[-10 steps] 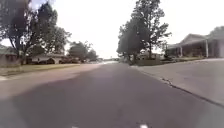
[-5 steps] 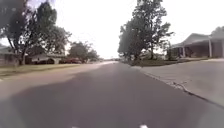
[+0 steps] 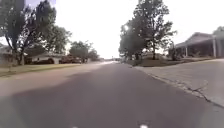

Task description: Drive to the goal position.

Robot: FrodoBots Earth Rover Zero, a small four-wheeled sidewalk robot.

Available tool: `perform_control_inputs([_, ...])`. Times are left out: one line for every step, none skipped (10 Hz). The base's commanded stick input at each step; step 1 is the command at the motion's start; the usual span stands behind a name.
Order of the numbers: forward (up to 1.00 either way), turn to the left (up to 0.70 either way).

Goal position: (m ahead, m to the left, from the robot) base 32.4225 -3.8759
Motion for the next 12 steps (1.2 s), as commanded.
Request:
perform_control_inputs([1.0, -0.4])
perform_control_inputs([1.0, -0.28])
perform_control_inputs([1.0, 0.0])
perform_control_inputs([1.0, 0.0])
perform_control_inputs([1.0, 0.0])
perform_control_inputs([1.0, 0.0])
perform_control_inputs([1.0, 0.0])
perform_control_inputs([1.0, 0.0])
perform_control_inputs([1.0, 0.0])
perform_control_inputs([1.0, 0.0])
perform_control_inputs([1.0, 0.0])
perform_control_inputs([1.0, 0.0])
